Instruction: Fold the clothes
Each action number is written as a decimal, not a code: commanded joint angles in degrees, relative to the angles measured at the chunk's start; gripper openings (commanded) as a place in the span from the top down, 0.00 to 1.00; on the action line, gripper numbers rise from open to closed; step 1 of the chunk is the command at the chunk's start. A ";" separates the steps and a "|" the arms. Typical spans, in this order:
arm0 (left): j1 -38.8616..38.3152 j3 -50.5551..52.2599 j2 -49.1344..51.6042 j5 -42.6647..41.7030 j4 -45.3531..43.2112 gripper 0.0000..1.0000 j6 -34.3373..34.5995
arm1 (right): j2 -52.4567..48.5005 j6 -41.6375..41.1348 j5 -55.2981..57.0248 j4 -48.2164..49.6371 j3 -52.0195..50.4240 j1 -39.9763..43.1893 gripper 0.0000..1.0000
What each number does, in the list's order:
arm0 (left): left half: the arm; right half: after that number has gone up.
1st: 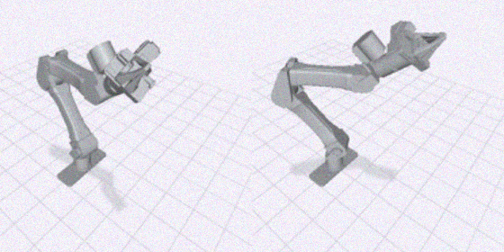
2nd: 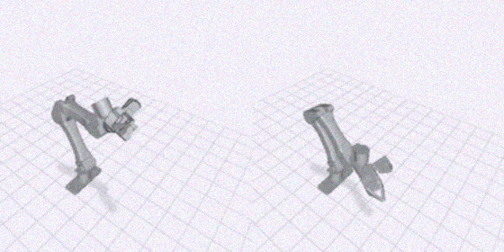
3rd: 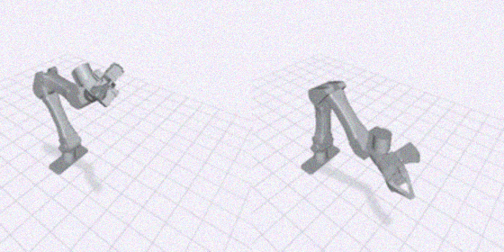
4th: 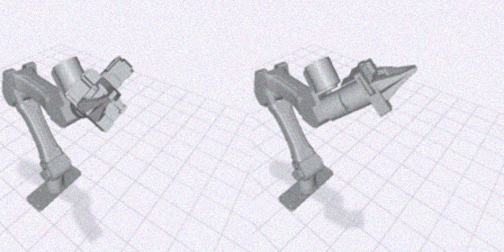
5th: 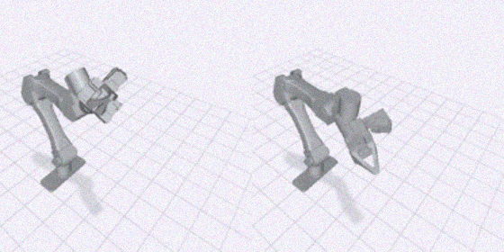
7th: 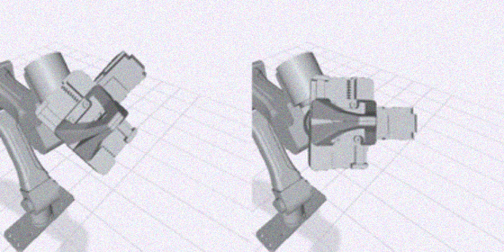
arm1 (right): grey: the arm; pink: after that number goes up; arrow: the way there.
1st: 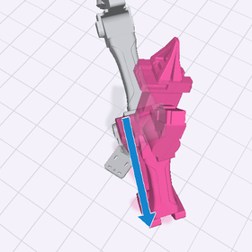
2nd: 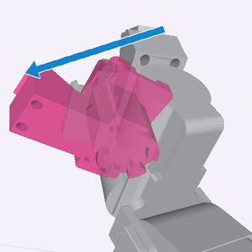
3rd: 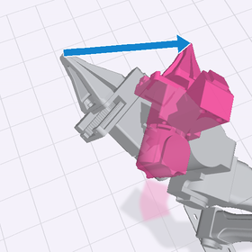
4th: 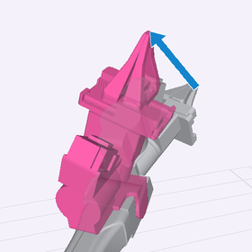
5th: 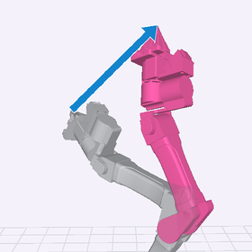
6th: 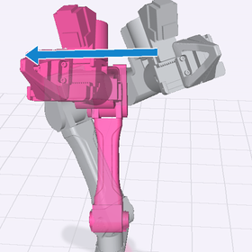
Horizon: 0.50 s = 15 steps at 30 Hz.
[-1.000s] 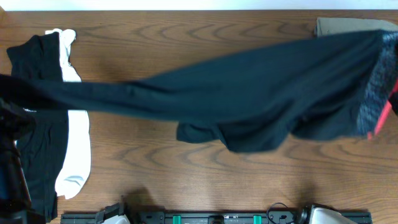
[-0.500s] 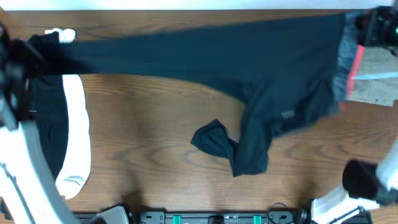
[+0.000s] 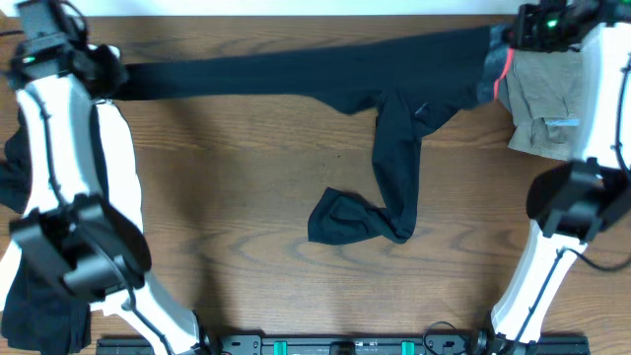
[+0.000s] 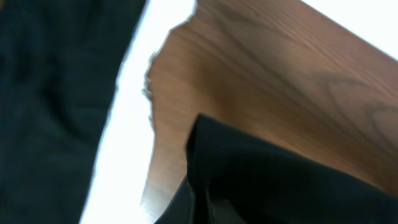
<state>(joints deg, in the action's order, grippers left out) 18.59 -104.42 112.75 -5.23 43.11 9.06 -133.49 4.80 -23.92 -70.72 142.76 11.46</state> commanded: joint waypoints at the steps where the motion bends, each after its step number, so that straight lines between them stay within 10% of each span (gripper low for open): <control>1: -2.16 -0.04 3.39 -0.33 -3.34 0.94 0.26 | -3.54 -0.59 -0.57 2.64 0.37 -0.87 0.99; 15: -5.40 -0.04 9.20 0.39 -13.33 0.94 0.63 | -6.29 -1.51 -0.24 16.98 0.37 -1.79 0.99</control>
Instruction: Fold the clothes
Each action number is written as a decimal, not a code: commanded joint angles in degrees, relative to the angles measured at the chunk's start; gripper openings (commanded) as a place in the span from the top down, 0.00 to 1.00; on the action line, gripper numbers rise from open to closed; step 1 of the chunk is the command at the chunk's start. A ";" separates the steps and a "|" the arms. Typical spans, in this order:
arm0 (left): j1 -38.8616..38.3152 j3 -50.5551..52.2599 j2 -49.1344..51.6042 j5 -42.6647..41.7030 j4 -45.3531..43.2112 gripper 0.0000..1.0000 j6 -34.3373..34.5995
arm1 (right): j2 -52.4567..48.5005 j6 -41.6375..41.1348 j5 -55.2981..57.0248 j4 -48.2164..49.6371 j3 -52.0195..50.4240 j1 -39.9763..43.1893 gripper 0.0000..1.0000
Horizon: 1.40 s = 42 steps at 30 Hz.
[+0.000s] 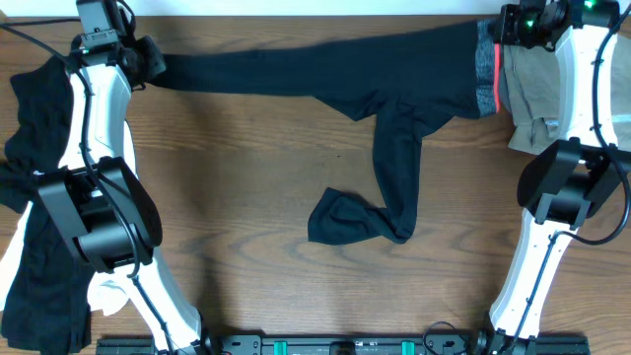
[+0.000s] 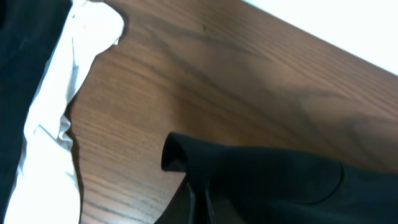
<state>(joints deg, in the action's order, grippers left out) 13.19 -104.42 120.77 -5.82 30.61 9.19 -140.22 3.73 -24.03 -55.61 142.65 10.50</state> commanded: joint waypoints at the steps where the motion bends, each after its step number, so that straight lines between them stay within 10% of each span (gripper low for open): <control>1: 0.00 -0.04 1.31 1.38 -1.51 0.94 0.59 | 0.37 -0.46 0.07 3.41 0.48 -1.03 0.99; 19: -0.02 -0.07 -1.38 1.97 -2.45 0.94 0.57 | 0.74 -1.57 1.51 7.19 0.50 -3.50 0.99; 42: 0.39 -0.07 -50.71 5.53 20.81 0.94 0.04 | 45.03 1.18 4.76 -20.33 0.50 -2.97 0.99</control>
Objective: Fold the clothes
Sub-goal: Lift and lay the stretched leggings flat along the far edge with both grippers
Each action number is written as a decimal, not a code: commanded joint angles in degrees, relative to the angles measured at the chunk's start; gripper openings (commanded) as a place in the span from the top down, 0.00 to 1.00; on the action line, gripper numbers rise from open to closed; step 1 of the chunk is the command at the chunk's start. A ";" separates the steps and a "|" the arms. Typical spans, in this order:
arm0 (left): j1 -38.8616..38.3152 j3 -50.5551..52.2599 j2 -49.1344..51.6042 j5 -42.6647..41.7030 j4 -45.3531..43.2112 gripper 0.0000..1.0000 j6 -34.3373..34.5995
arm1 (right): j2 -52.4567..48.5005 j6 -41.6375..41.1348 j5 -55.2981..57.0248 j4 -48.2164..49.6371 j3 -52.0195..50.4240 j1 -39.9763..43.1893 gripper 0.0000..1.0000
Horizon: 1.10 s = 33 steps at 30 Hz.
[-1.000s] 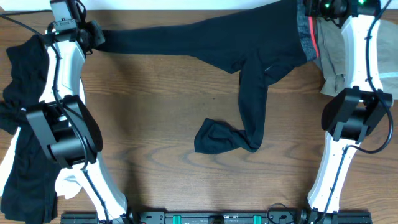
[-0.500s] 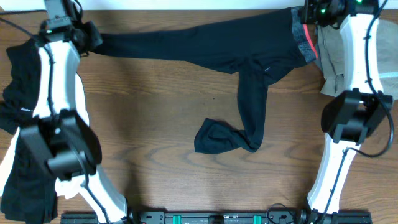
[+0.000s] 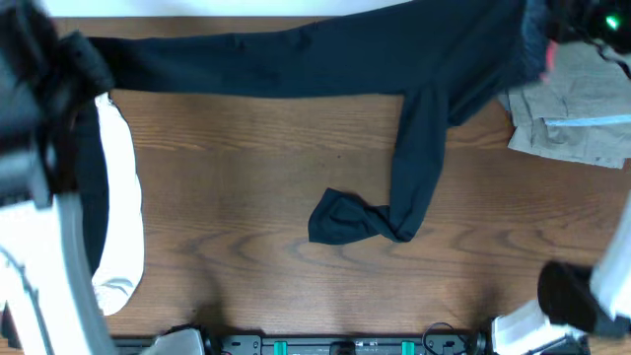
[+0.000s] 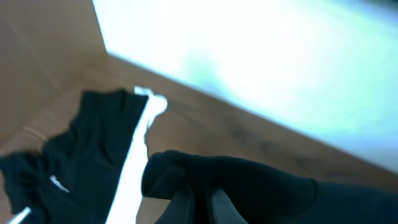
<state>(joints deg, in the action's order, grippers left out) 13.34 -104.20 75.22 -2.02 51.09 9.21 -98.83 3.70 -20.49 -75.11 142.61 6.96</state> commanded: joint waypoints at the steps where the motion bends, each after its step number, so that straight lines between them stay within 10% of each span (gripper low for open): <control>1: 0.24 -0.28 -8.44 2.16 0.79 0.94 -0.07 | 6.03 1.42 1.44 -1.84 0.55 0.57 0.99; 14: 0.24 -0.28 -23.15 6.62 4.46 0.94 -0.11 | 19.65 0.42 8.35 -5.22 0.52 0.59 0.96; 33: 0.24 -0.26 12.79 8.92 8.15 0.94 1.46 | -7.85 -0.90 6.43 -10.56 0.52 0.63 0.99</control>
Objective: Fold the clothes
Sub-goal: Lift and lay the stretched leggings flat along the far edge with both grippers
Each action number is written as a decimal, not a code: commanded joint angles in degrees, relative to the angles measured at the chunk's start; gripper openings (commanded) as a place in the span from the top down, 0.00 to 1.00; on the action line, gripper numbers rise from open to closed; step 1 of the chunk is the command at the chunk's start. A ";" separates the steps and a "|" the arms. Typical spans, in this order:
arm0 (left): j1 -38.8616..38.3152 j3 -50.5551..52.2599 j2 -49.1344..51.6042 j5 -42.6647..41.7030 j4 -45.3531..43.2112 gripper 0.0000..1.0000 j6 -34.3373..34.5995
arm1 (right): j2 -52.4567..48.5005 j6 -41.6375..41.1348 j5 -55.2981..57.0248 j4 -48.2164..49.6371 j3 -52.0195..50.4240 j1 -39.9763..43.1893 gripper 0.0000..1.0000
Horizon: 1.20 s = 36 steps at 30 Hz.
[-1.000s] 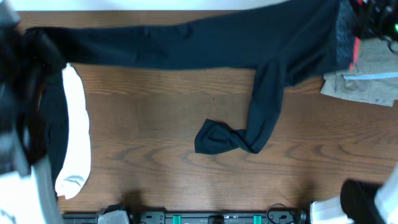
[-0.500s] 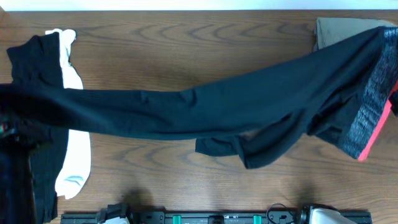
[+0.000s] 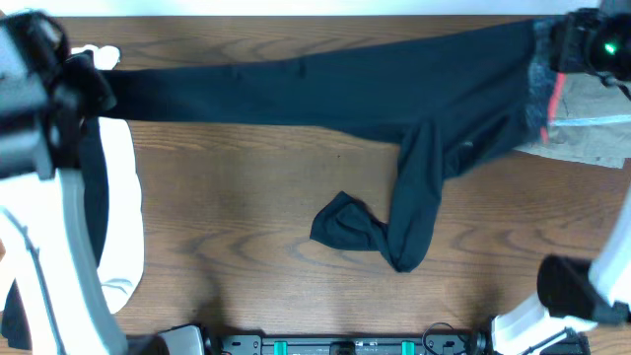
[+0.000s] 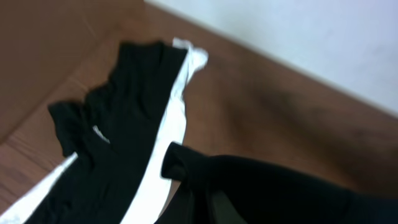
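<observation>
A pair of dark pants (image 3: 315,84) hangs stretched across the far side of the table, lifted off the wood. My left gripper (image 3: 91,77) is shut on one leg's hem, seen as dark cloth (image 4: 261,186) bunched at my fingers (image 4: 217,208) in the left wrist view. My right gripper (image 3: 572,44) holds the waistband (image 3: 544,94), grey with a red stripe. The free leg (image 3: 414,192) droops to the table, with its end crumpled (image 3: 345,225) on the wood.
A pile of black and white clothes (image 3: 108,197) lies at the table's left edge, below my left gripper; the same pile (image 4: 124,118) shows in the left wrist view. A grey-beige garment (image 3: 592,133) lies at the right. The wooden table (image 3: 246,247) shows bare in the middle.
Both grippers still hold the pants stretched. The waistband end has come lower and nearer, showing its red stripe. The hanging leg has shifted. My left wrist view now looks down on the clothes pile.
At first the pants lay stretched low along the far edge, held at hem and waistband. Then my left gripper stood a little further right. Later both arms were high with the pants lifted. Now the pants remain raised, one leg trailing on the table.
</observation>
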<state>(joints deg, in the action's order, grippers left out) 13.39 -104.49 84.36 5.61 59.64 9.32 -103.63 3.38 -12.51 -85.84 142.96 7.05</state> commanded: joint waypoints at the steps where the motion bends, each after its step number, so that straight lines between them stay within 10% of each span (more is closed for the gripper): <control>1: 0.20 0.02 5.55 1.29 -0.74 0.94 1.60 | -4.98 -0.57 -1.70 0.33 0.17 0.55 0.99; 27: -1.60 0.02 37.75 0.85 -23.52 0.94 5.86 | -41.24 -3.76 -5.77 33.92 0.17 -0.59 0.98; 36: -3.87 0.02 45.03 0.87 -32.30 0.94 6.12 | -49.40 -5.66 -5.77 48.70 0.17 -3.02 0.78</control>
<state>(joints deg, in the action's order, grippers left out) 9.89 -104.44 128.16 5.58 28.49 15.03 -152.00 -1.04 -18.00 -38.68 142.74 5.50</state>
